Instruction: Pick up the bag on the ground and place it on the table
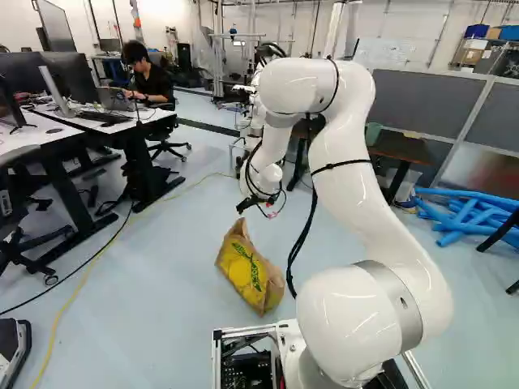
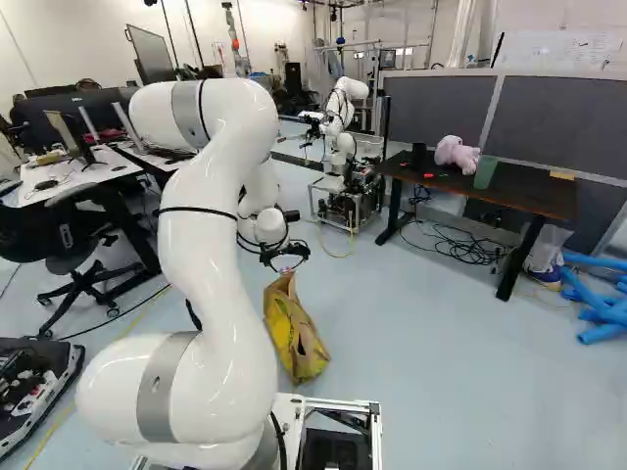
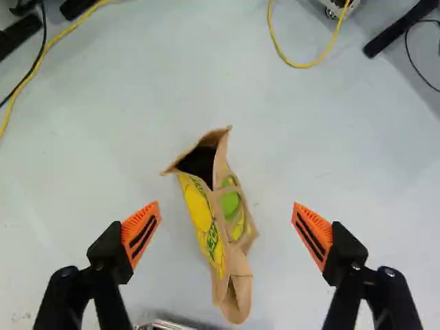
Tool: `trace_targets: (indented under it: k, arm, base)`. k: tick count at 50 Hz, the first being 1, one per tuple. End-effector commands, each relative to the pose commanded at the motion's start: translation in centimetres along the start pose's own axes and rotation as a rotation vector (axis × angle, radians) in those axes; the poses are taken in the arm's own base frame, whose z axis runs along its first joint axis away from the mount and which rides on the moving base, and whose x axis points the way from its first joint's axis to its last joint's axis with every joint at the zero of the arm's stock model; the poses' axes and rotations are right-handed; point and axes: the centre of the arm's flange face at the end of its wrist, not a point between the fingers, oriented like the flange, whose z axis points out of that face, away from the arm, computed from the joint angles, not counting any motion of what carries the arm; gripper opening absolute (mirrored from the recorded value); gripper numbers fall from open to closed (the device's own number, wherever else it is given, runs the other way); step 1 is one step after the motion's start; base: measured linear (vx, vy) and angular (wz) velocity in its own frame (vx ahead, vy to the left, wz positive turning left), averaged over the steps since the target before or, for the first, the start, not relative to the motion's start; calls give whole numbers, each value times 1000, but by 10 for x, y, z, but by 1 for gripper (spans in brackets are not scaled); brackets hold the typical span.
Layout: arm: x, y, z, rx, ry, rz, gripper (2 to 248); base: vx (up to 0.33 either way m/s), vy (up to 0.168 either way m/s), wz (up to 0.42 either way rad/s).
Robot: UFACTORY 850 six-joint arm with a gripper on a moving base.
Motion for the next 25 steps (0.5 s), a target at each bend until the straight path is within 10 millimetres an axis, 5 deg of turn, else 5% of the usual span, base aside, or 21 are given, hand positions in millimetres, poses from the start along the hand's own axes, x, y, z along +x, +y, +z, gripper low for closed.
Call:
trace_targets:
  k: [25]
  arm:
    - [-12, 0, 35, 13, -71, -169, 247]
  base:
    - [0, 0, 0]
